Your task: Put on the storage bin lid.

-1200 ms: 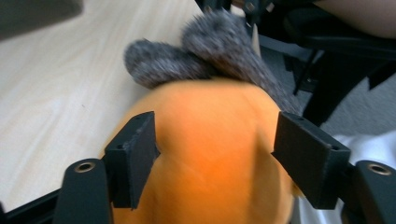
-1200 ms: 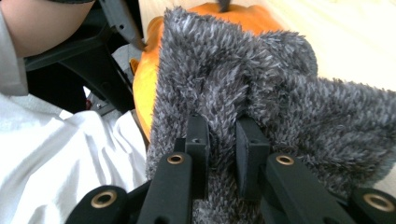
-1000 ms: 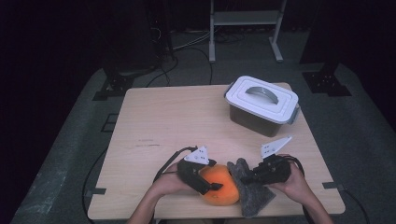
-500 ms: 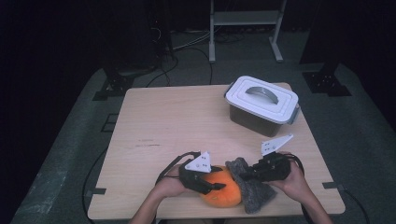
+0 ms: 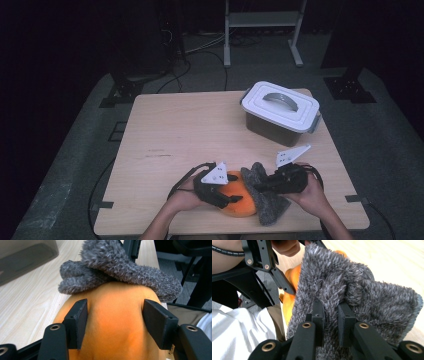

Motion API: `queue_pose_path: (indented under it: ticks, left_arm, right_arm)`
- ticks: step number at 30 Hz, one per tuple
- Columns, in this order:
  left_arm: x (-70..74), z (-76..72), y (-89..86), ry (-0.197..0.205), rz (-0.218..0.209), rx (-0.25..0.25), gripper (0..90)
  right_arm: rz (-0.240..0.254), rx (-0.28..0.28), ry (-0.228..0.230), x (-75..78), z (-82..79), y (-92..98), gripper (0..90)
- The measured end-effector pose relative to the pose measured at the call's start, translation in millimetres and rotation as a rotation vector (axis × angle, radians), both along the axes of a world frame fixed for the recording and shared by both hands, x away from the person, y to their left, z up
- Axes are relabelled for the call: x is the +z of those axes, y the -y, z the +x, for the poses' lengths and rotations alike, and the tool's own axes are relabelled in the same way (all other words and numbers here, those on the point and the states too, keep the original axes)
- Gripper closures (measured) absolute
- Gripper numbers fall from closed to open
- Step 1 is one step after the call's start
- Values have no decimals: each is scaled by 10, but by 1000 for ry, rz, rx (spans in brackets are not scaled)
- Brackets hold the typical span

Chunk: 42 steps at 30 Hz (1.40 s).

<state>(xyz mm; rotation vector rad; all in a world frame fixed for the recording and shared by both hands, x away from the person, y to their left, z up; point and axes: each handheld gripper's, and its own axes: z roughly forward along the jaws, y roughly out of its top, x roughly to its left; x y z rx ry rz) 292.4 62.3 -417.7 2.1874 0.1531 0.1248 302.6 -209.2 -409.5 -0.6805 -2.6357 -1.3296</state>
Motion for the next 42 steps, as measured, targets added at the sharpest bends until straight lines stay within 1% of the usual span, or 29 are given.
queue_pose_path:
  ticks: [1, 7, 9, 11, 14, 20, 25, 27, 30, 42]
  left_arm:
    - [-3, 6, -11, 1, 4, -4, 361]
    - [-36, 21, -35, -15, -16, -6, 317]
    - [-43, 22, -41, -15, -16, -9, 301]
    - [-47, 18, -42, -12, -14, -10, 286]
    - [-50, 16, -49, -13, -13, -13, 277]
    - [-47, 26, -80, -16, -4, -13, 273]
    - [-52, 32, -100, -22, -4, -14, 272]
    - [-50, 37, -111, -21, 1, -14, 266]
    - [-55, 40, -128, -28, -3, -9, 259]
    - [-48, 31, -152, -25, 2, -17, 228]
  right_arm:
    - [-3, -2, -4, -13, 4, 16, 777]
    - [-9, -13, -27, -71, 3, 92, 777]
    - [-10, -11, -25, -81, 8, 103, 777]
    - [-10, -14, -33, -95, 15, 116, 777]
    - [-7, -17, -42, -117, 22, 138, 777]
    - [-12, -25, -46, -149, 23, 169, 777]
    - [-13, -28, -51, -163, 28, 178, 777]
    - [-18, -29, -50, -168, 31, 184, 777]
    - [-32, -36, -52, -177, 34, 201, 777]
    - [-33, -43, -64, -177, 44, 251, 779]
